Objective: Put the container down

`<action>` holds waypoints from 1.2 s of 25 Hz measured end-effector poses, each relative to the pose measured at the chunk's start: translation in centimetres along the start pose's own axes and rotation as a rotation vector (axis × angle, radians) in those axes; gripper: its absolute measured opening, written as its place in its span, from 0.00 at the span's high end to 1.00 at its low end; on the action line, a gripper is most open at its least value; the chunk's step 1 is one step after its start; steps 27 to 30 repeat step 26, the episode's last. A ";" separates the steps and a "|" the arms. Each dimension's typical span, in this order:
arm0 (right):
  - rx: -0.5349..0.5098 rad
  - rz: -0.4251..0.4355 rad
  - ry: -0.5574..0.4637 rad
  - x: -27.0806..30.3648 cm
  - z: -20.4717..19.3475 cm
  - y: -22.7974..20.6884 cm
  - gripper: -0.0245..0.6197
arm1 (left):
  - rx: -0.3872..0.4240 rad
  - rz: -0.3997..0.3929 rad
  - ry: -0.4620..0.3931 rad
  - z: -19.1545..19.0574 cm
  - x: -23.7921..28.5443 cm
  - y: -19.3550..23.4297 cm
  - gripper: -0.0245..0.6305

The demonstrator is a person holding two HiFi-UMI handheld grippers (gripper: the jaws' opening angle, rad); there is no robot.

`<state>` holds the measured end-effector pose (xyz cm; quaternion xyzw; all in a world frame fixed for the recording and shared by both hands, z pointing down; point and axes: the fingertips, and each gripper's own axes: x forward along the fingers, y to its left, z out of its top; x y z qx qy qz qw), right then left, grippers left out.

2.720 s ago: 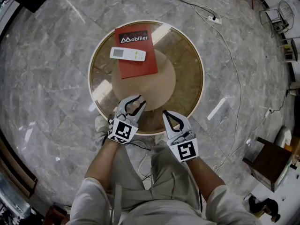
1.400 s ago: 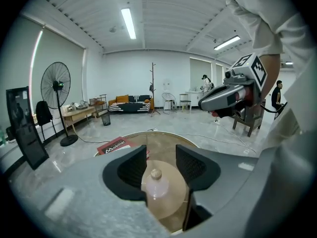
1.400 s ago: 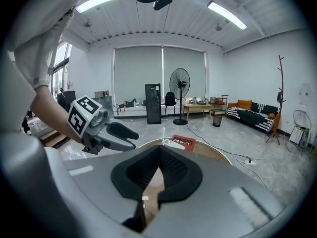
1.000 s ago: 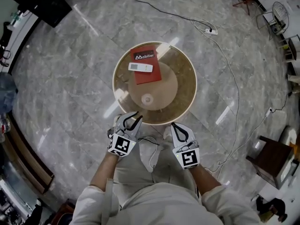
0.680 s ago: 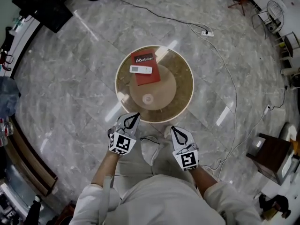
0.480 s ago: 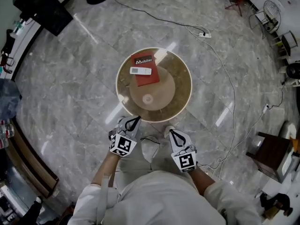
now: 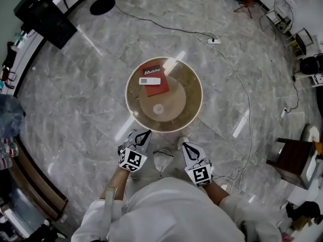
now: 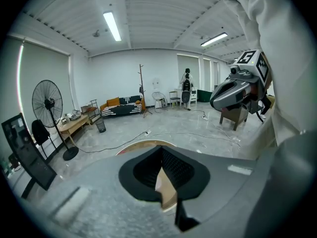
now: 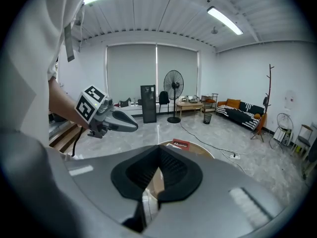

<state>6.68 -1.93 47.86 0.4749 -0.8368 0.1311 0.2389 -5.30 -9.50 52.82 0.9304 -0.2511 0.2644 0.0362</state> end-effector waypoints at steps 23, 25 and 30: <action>-0.029 -0.028 -0.059 0.9 2.0 -0.8 0.95 | 0.025 0.022 -0.030 1.3 -0.1 0.9 0.95; -0.034 -0.030 -0.064 1.0 2.2 -0.8 0.95 | 0.026 0.025 -0.031 1.3 -0.3 1.0 0.95; -0.036 -0.032 -0.066 1.0 2.3 -0.9 0.95 | 0.027 0.026 -0.032 1.3 -0.4 1.1 0.95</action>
